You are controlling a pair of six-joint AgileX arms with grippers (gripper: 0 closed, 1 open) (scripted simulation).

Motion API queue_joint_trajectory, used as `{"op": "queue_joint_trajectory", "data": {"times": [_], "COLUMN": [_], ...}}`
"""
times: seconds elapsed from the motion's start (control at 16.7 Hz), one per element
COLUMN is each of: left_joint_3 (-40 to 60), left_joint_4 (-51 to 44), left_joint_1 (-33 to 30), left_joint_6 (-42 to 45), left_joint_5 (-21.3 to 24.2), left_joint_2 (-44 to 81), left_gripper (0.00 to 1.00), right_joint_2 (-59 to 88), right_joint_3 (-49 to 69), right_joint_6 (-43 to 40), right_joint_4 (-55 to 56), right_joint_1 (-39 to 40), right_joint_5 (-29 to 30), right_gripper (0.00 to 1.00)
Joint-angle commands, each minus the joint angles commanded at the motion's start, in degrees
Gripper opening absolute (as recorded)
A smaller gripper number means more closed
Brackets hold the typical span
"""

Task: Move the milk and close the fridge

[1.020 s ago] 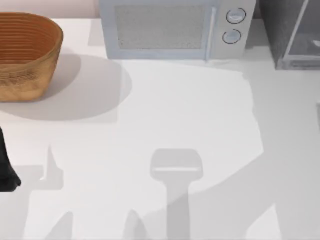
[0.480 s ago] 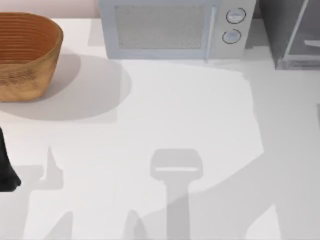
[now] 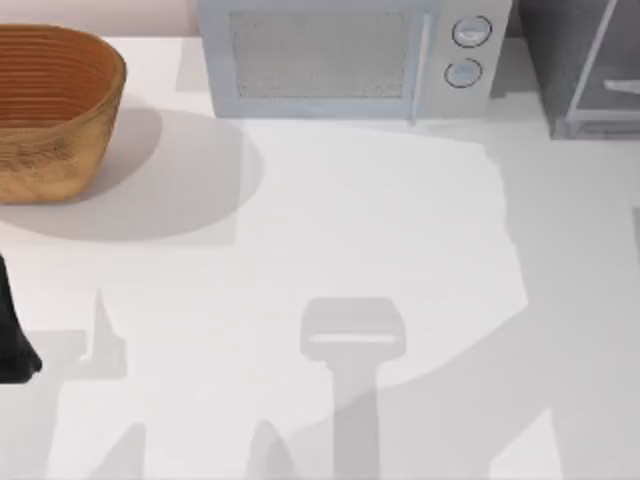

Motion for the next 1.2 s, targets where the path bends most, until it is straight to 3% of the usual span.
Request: {"op": "queue_joint_trajectory", "data": {"times": [0.42,1.2], "left_joint_3": [0.0,0.0], "left_joint_4": [0.0,0.0], "left_joint_1": [0.0,0.0], "left_joint_6": [0.0,0.0], "left_joint_5": [0.0,0.0], "left_joint_2": [0.0,0.0], "left_gripper": [1.0,1.0], "right_joint_2": [-20.48,-100.61], "right_joint_3": [-10.94,-51.58], "right_joint_6": [2.19,1.36], "right_joint_4": [-10.46,-43.22], "right_joint_1": [0.78,5.88], "right_joint_5": [2.16,9.8], "right_gripper": [1.0,1.0]}}
